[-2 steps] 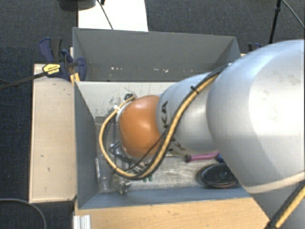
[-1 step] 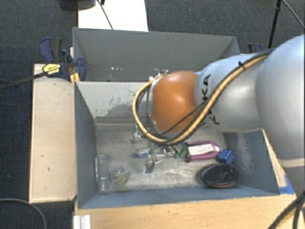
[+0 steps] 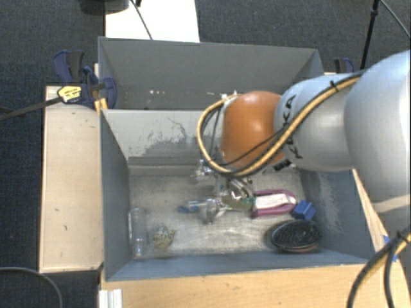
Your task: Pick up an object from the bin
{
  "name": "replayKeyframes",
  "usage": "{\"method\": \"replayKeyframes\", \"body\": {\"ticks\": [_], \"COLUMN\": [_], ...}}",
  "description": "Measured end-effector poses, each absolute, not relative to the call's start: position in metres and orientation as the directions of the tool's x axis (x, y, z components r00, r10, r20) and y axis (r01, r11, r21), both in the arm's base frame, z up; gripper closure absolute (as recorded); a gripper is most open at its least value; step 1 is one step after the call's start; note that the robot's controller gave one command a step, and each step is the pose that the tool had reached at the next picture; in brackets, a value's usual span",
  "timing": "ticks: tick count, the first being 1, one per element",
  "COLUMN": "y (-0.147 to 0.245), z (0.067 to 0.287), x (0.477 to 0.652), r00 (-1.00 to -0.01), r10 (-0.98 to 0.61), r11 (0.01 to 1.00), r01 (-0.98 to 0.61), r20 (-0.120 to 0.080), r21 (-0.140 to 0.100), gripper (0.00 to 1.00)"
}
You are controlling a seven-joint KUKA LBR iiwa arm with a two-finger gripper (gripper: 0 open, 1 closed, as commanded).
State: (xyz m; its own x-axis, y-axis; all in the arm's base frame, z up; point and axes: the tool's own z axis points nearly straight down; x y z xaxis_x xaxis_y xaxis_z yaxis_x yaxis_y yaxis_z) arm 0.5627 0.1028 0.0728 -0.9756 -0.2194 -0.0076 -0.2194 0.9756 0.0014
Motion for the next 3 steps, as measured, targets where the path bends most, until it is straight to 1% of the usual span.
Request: {"method": "replayKeyframes", "body": {"ticks": [1,2,3], "y": [0.104,0.077,0.059], "z": [0.075,0.075,0.184], "x": [0.565,0.580,0.585], "r00": [-0.976,-0.941,-0.910], "r10": [-0.215,-0.338,-0.415], "r11": [0.977,0.941,0.910], "r01": [-0.215,-0.338,-0.415], "r20": [-0.015,-0.014,-0.009], "r21": [0.002,0.002,-0.004], "gripper": [1.00,1.00,1.00]}}
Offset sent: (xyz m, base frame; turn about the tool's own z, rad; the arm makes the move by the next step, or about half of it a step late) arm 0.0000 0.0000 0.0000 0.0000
